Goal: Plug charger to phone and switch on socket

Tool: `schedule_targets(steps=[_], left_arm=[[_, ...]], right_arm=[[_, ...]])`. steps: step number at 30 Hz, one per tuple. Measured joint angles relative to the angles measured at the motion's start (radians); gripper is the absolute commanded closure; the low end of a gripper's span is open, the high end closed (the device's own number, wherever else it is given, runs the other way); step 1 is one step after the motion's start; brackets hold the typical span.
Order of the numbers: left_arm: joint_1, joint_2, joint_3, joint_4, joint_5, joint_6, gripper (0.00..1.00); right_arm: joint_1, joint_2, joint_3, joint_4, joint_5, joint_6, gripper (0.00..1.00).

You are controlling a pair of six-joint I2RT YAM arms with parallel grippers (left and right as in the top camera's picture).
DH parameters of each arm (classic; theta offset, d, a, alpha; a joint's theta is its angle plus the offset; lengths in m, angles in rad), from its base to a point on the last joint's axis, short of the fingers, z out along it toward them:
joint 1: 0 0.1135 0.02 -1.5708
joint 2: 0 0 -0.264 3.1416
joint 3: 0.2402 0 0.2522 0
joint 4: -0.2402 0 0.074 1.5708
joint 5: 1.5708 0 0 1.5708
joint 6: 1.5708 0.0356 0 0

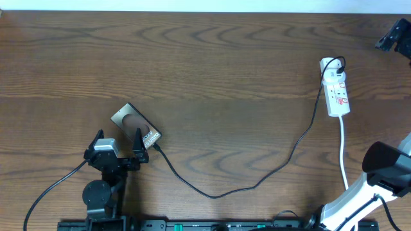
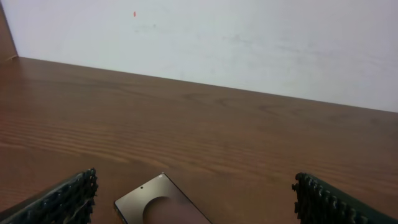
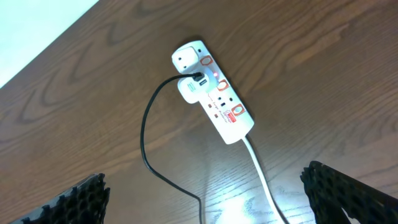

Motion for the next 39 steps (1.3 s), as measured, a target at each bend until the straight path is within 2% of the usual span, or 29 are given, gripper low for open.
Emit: schedule_targets(steps=[4,8,18,24,25,29,34,39], left_arm=[[0.000,0.000,0.000,0.000,0.000,0.000,0.01],[0.000,0.000,0.000,0.000,0.000,0.000,0.01],[0.000,0.000,0.002,-0.003,0.000,0.003,0.01],[0.000,0.000,0.003,-0.004,0.000,0.003,0.01],[0.000,0.000,0.003,-0.004,0.000,0.003,0.01],[0.000,0.000,0.003,-0.004,-0.001,0.003,0.01],[0.000,0.000,0.003,-0.004,-0.001,0.003,0.01],[0.000,0.000,0.003,-0.004,0.000,0.003,0.01]], right_arm=[[0.000,0.000,-0.005,0.040,0.001,0.018,0.01],[0.006,-0.044,-0.126,0.196,0.003,0.048,0.01],[0.156,-0.473,-0.865,0.794,0.007,0.071,0.01],[0.271,-0.709,-1.300,1.239,0.012,0.075,0.01],[0.301,-0.746,-1.386,1.356,0.018,0.076,0.01],[0.389,-0.859,-1.641,1.616,0.054,0.077,0.01],[0.444,-1.013,-1.916,1.815,0.127,0.077,0.01],[0.445,-1.180,-2.137,1.927,0.186,0.077,0.01]])
